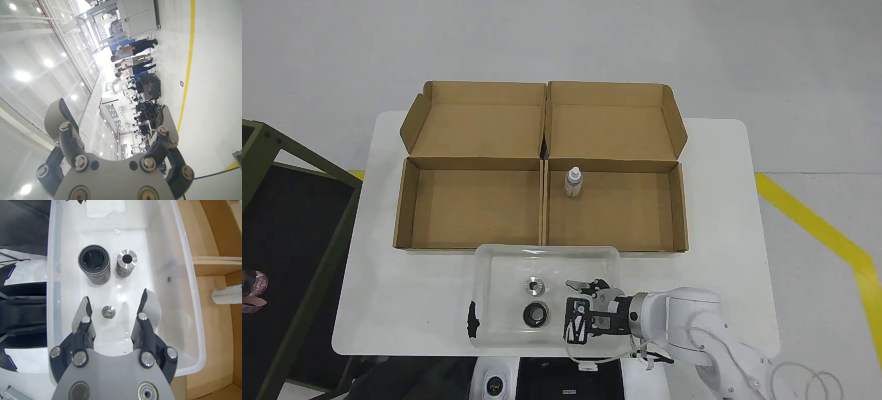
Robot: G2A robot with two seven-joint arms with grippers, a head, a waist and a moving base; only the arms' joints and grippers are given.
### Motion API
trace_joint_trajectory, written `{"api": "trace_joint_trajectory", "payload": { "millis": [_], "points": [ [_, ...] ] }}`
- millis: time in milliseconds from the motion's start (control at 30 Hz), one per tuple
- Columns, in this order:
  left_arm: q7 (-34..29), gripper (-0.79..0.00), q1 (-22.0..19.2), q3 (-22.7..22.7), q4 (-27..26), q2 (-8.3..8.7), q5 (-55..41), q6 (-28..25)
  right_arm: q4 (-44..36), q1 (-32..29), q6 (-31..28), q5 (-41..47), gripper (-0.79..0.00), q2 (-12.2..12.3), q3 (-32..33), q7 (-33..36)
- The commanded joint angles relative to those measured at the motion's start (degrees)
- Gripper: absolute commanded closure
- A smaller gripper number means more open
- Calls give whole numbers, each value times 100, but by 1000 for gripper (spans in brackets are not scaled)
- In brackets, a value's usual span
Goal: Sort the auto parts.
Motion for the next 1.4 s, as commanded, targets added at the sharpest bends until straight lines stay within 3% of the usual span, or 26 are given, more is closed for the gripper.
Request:
{"api": "trace_joint_trajectory", "payload": {
  "millis": [0, 367, 567, 667, 833, 1000, 1367],
  "points": [
    [0, -785, 0, 0, 0, 0, 0, 0, 21, 21, 35, -30, -523, -3, -61, 68],
    [0, -785, 0, 0, 0, 0, 0, 0, 155, 181, 254, -164, -505, -17, -331, 570],
    [0, -785, 0, 0, 0, 0, 0, 0, 219, 263, 345, -223, -453, -30, -480, 781],
    [0, -785, 0, 0, 0, 0, 0, 0, 236, 306, 383, -225, -382, -36, -535, 843],
    [0, -785, 0, 0, 0, 0, 0, 0, 286, 389, 431, -208, -342, -50, -626, 928],
    [0, -785, 0, 0, 0, 0, 0, 0, 341, 479, 428, -156, 0, -64, -727, 1027],
    [0, -785, 0, 0, 0, 0, 0, 0, 88, 569, 429, 129, 0, -52, -682, 950]
  ]
}}
